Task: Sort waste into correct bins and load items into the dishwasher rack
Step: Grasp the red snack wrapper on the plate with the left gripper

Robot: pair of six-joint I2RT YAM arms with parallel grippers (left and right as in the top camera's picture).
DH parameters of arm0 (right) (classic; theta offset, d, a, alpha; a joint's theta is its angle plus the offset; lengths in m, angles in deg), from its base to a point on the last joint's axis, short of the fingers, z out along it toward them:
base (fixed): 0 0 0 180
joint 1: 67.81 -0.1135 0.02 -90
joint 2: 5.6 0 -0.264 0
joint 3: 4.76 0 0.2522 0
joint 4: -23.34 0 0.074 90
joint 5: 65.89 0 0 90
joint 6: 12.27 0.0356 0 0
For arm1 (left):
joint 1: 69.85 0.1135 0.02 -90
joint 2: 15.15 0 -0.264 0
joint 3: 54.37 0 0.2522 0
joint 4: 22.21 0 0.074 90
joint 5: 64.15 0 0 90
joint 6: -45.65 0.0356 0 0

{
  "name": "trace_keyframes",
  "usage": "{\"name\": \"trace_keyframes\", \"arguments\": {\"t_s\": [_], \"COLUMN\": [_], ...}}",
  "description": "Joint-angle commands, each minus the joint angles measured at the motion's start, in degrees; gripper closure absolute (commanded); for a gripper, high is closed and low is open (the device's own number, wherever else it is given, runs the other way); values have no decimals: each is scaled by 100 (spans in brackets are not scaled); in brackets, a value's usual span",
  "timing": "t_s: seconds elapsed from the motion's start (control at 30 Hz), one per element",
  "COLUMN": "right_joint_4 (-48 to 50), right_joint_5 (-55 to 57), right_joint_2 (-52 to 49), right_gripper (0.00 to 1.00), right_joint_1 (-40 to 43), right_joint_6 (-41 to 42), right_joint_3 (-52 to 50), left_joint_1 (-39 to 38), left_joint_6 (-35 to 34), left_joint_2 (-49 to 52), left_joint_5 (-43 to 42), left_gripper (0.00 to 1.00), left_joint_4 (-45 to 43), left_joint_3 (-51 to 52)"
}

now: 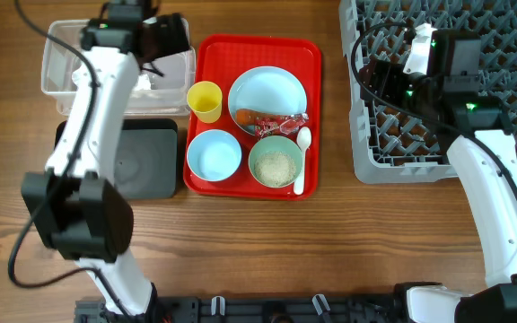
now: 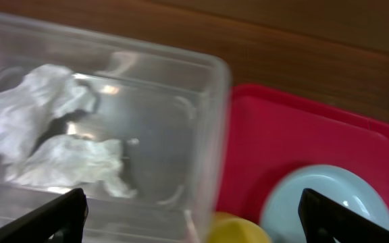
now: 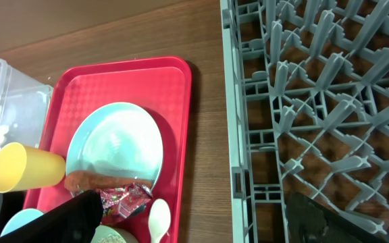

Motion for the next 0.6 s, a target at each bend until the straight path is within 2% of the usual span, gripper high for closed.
{"name": "trace_keyframes", "arguments": {"t_s": [0.0,0.27,0.4,0.47,0.57], "right_joint_4": [-63,-184,-286,-293,-280], "right_joint_5": [-52,-50,-50,-50,-50], "right_joint_2": [-31,-31,-31,-31,-31], "right_gripper": [11,10,10,10,10], "right_joint_1": [4,4,4,4,4], "right_joint_6": [-74,-79,-199,-225,-227], "right_joint_3": [-28,-26,-26,-28,-28], "left_joint_1": [-951,-2208,-2339,-2339,-2339], "left_joint_6": [446,1290,1200,732,601], "left_joint_2": [-267,907,1362,1488,1504], "left_joint_5": [-599,-833,-874,-944,-1005], "left_gripper": [1,5,11,12,13], "left_joint_4": [400,695,909,1106,1193], "left_joint_3": [-153,-144,-144,-144,-144]}}
